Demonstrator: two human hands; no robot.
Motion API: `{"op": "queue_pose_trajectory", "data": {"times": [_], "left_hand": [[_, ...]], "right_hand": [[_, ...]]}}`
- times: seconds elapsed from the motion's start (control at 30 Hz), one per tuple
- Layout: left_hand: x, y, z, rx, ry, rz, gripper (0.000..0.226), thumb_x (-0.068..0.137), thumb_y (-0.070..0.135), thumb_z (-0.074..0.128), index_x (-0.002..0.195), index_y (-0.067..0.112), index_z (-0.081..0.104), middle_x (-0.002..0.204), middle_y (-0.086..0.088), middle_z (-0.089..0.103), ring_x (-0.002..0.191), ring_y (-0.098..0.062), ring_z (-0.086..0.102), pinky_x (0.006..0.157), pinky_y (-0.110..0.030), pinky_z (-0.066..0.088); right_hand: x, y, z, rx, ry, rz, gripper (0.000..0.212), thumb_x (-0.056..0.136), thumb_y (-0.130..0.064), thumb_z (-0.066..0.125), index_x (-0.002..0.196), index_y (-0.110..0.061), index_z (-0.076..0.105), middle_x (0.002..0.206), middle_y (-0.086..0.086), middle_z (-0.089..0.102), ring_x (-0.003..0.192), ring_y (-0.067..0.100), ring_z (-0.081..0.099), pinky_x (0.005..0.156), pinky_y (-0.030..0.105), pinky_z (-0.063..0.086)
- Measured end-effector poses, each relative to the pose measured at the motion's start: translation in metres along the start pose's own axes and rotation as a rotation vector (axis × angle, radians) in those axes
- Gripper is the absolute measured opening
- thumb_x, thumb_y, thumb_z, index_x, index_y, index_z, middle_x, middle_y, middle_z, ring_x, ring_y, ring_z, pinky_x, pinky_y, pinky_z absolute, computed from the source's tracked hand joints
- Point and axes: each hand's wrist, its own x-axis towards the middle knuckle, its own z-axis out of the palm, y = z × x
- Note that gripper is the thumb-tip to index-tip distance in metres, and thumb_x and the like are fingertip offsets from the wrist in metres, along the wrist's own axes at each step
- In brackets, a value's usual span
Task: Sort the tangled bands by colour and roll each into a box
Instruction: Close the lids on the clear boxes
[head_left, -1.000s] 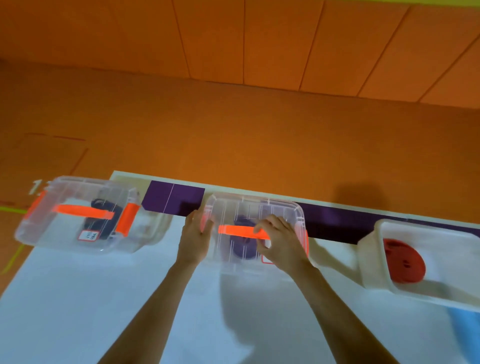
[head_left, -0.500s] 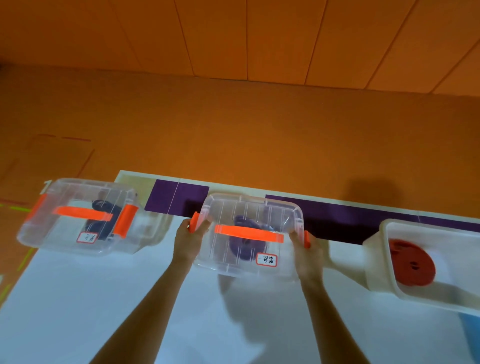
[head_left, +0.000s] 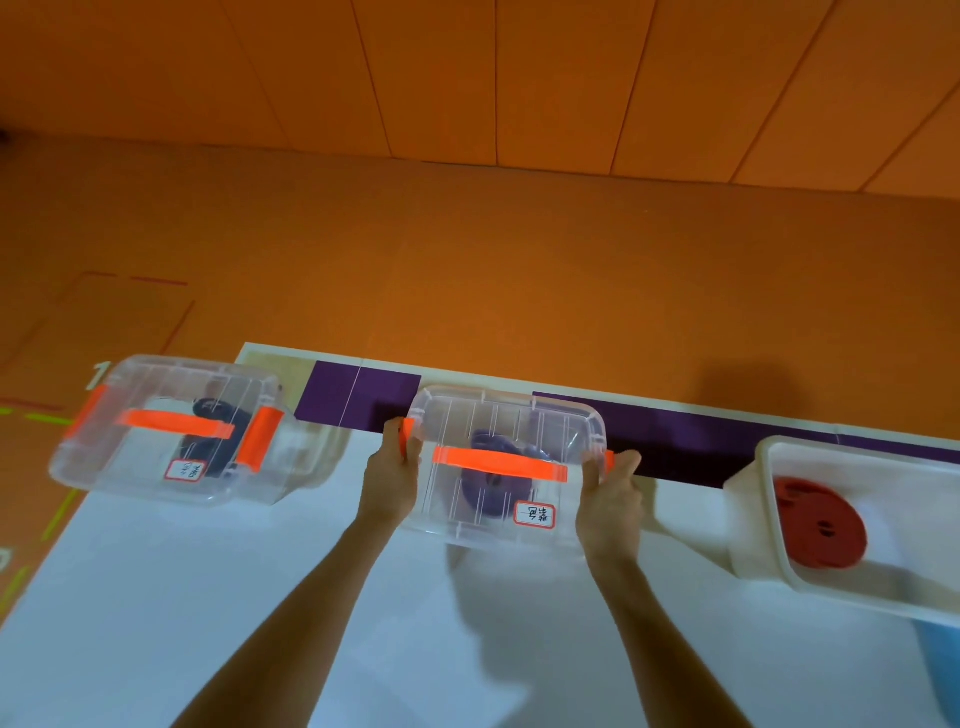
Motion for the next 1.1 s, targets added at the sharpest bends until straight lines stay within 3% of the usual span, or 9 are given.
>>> {"op": "queue_pose_trajectory", "data": {"times": [0.07,0.17,0.37,0.47,0.63,0.7,0.8,0.9,1.1], "left_hand": [[-0.005,0.005,0.003,0.082,0.065,0.048,0.028,0.112,0.044,0.038,0.117,0.018,0.047,0.093,0.005,0.069,0.079,-0.019,0.072,0.065,-0.025,0.055],[-0.010,0.011,0.002,0.148,0.097,0.075,0.028,0.112,0.042,0.039,0.117,0.016,0.047,0.086,0.005,0.066,0.071,-0.018,0.070,0.067,-0.032,0.061],[-0.023,0.031,-0.007,0.165,0.036,-0.006,0.036,0.111,0.048,0.028,0.121,0.018,0.044,0.112,-0.008,0.072,0.098,-0.031,0.074,0.091,-0.053,0.063],[-0.029,0.033,-0.008,0.160,0.028,-0.011,0.046,0.106,0.053,0.021,0.122,0.016,0.044,0.115,-0.011,0.071,0.101,-0.033,0.073,0.093,-0.055,0.062],[-0.032,0.028,-0.016,0.218,-0.025,0.030,0.034,0.114,0.040,0.030,0.126,0.012,0.044,0.117,-0.013,0.069,0.107,-0.036,0.071,0.092,-0.053,0.060],[-0.037,0.026,-0.032,0.400,-0.028,0.117,0.035,0.114,0.035,0.037,0.137,0.010,0.046,0.127,-0.016,0.065,0.114,-0.037,0.067,0.093,-0.053,0.059],[-0.063,0.023,-0.057,0.640,0.042,0.295,0.040,0.110,0.029,0.049,0.145,0.009,0.051,0.135,-0.017,0.063,0.122,-0.037,0.063,0.091,-0.048,0.057],[-0.110,0.024,-0.061,0.643,0.013,0.456,0.042,0.105,0.023,0.060,0.144,0.009,0.058,0.140,-0.017,0.064,0.127,-0.037,0.063,0.096,-0.049,0.057],[-0.199,0.038,-0.025,0.573,-0.139,0.672,0.037,0.096,0.017,0.071,0.132,0.012,0.069,0.137,-0.013,0.067,0.128,-0.036,0.064,0.102,-0.051,0.055]], "right_hand": [[-0.002,-0.003,-0.001,-0.047,-0.003,-0.046,0.022,0.110,-0.038,0.045,0.108,-0.019,0.035,0.093,0.011,0.067,0.078,0.029,0.070,0.059,0.038,0.058],[-0.005,-0.008,-0.002,-0.131,-0.007,-0.087,0.016,0.111,-0.026,0.047,0.114,-0.013,0.039,0.101,0.012,0.062,0.086,0.035,0.066,0.070,0.045,0.059],[-0.013,-0.020,-0.002,-0.355,-0.014,-0.180,0.019,0.111,-0.009,0.045,0.125,0.004,0.043,0.111,0.022,0.062,0.095,0.040,0.072,0.073,0.046,0.063],[-0.014,-0.022,0.000,-0.378,-0.012,-0.142,0.027,0.110,-0.006,0.044,0.134,0.004,0.039,0.118,0.022,0.064,0.101,0.039,0.072,0.078,0.044,0.064],[-0.027,-0.019,-0.015,-0.311,-0.054,-0.131,0.023,0.110,-0.015,0.041,0.130,-0.004,0.042,0.127,0.022,0.061,0.112,0.045,0.067,0.081,0.050,0.058],[-0.040,-0.017,-0.032,-0.381,-0.073,-0.162,0.036,0.111,-0.029,0.045,0.141,-0.010,0.043,0.135,0.016,0.059,0.122,0.040,0.062,0.090,0.048,0.053],[-0.071,-0.007,-0.064,-0.536,-0.027,-0.277,0.038,0.110,-0.038,0.047,0.140,-0.015,0.051,0.133,0.009,0.065,0.123,0.032,0.063,0.096,0.043,0.053],[-0.108,0.014,-0.096,-0.640,-0.026,-0.313,0.034,0.109,-0.035,0.050,0.139,-0.019,0.056,0.133,0.006,0.066,0.121,0.028,0.065,0.093,0.042,0.056],[-0.167,0.070,-0.162,-0.685,-0.010,-0.210,0.025,0.107,-0.031,0.052,0.128,-0.023,0.062,0.129,-0.003,0.064,0.115,0.022,0.065,0.088,0.037,0.054]]}}
